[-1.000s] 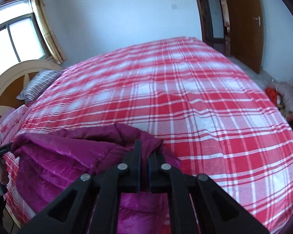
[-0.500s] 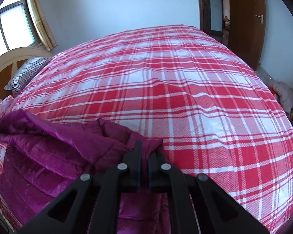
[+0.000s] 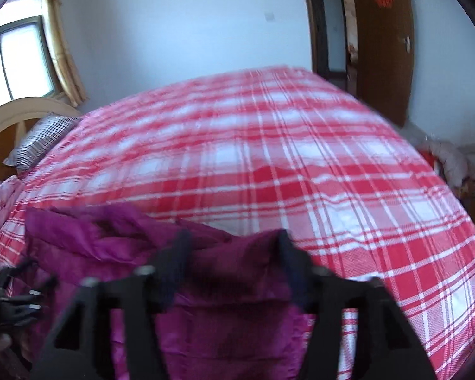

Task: Fold large clothes

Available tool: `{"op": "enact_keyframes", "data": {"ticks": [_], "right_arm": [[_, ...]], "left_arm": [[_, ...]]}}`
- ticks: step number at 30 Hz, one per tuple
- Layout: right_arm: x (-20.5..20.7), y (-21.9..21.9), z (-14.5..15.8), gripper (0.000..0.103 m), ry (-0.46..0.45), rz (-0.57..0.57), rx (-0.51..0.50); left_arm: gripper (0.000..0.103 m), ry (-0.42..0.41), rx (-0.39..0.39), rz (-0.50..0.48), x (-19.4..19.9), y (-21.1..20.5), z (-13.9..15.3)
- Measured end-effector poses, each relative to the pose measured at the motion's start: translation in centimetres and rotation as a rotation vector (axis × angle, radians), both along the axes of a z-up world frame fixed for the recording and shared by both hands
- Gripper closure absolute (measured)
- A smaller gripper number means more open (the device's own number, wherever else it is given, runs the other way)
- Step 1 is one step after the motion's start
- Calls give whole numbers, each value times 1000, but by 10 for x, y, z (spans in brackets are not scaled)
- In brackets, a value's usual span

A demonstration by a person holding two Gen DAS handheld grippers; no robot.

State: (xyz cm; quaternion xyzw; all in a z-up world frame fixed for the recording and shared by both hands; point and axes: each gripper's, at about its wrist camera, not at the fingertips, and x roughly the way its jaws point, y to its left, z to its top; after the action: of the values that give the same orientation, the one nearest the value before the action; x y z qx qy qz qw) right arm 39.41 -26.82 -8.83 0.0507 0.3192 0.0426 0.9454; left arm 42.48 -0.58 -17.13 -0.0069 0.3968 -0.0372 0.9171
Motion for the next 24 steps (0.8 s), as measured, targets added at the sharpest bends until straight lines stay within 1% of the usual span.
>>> {"op": "enact_keyframes", "data": {"ticks": [2,3,5,6,8,10,12,14,15,16,17,18,19,24], "right_arm": [[-10,18,7,16,-45,24,-23],[-12,27,7,16,-54,54,-11],[-6,43,-1,18,-31,108,7],[0,52,-9,20,-5,130,4],[13,62,-25,42,42,145,-15],[25,64,-42,42,90,131,-14],[35,61,-55,42,118,118,-9],[41,61,-65,41,123,108,-19],[43,63,-69,41,133,114,-21],[43,63,-72,41,142,116,-20],[43,63,-75,41,146,115,-17],[42,63,-76,41,148,118,-15],[42,63,-78,40,148,124,-15],[42,67,-86,38,155,127,-29]], "left_arm": [[15,-7,28,0,-3,-3,2],[15,-4,29,3,-3,-3,5],[15,-24,-5,15,-4,0,18],[15,-58,-25,17,-3,2,31],[15,-125,-13,11,2,2,51],[13,-170,11,9,10,-5,63],[13,-162,30,8,25,-7,57],[13,-134,120,53,43,-8,37],[13,-97,146,83,50,-4,24],[13,-49,128,115,55,4,11],[12,-21,83,129,57,11,5],[11,0,24,137,58,19,-2],[9,8,-13,146,58,26,-7],[7,19,-14,145,56,26,-8]]}}
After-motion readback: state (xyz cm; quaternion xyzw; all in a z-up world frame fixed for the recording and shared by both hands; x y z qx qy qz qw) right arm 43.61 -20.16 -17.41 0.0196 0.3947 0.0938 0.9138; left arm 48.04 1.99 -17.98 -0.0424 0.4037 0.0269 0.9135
